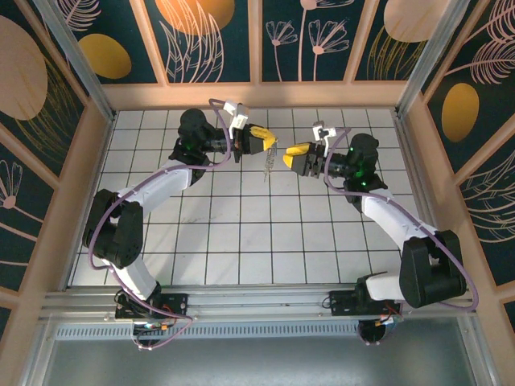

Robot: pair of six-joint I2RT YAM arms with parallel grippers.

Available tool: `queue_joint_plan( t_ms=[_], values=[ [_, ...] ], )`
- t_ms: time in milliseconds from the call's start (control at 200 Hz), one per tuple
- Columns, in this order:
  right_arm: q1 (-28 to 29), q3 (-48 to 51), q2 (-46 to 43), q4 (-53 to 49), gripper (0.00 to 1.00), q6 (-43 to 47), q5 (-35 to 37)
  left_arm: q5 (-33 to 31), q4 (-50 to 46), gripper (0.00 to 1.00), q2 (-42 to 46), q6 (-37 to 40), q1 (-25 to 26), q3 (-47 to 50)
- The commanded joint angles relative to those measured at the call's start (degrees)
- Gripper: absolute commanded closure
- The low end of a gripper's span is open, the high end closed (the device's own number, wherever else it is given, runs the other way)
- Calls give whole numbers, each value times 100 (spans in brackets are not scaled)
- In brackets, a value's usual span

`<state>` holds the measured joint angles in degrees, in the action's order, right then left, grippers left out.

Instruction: Put the keys on the keyring

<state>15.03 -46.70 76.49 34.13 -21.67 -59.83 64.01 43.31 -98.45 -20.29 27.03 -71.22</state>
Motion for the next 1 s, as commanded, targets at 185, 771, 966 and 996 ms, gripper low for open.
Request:
queue_joint_plan(
  t_ms=[185,771,966,996],
  values=[
    [237,-483,188,533,52,-277,84,68,404,100,172,-177,-4,29],
    [519,-219,109,-116,66,259,222,-29,799,100,189,-415,-2,165],
    [128,188,-453,-116,62,183,446,-64,1142,100,136,-657,-4,264],
    [76,219,-528,-44,61,118,495,-77,1221,100,132,-709,-4,287]
  ],
)
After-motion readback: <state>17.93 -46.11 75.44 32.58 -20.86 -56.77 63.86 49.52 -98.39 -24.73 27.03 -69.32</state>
